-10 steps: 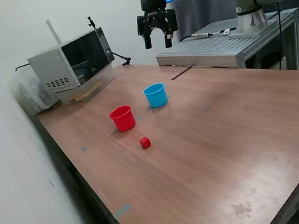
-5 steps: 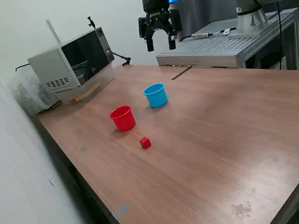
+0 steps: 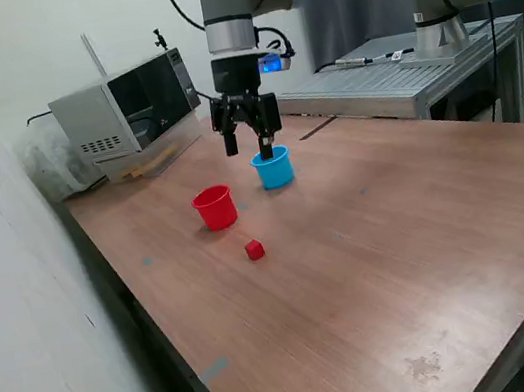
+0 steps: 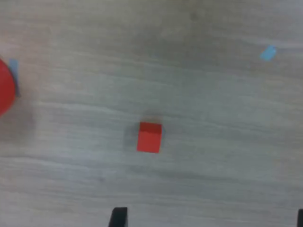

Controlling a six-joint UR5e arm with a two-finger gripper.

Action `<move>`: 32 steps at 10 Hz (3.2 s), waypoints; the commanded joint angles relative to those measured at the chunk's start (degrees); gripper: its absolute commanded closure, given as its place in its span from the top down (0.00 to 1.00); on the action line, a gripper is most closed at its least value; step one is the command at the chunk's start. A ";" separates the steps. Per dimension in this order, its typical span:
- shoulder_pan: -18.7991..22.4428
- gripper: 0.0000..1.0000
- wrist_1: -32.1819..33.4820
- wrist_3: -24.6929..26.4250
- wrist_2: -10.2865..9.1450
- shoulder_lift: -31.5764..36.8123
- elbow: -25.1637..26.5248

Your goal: Place red objects in the red bin, and blue objects in the blue bin.

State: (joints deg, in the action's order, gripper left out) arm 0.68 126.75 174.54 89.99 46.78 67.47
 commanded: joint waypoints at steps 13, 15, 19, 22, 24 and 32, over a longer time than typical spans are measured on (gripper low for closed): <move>-2.87 1.00 0.34 2.30 0.18 -16.81 -10.70; -2.87 0.00 0.34 2.30 0.18 -16.81 -10.70; -2.79 0.00 0.25 2.21 0.10 -16.81 -10.52; -2.61 0.00 0.08 2.12 0.27 -12.88 -10.26; -2.52 0.00 0.08 2.04 0.27 -7.00 -6.76; -13.32 0.00 -0.10 1.51 0.36 -3.71 -2.17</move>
State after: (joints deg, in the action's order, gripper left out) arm -10.84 126.66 176.05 90.37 43.12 64.96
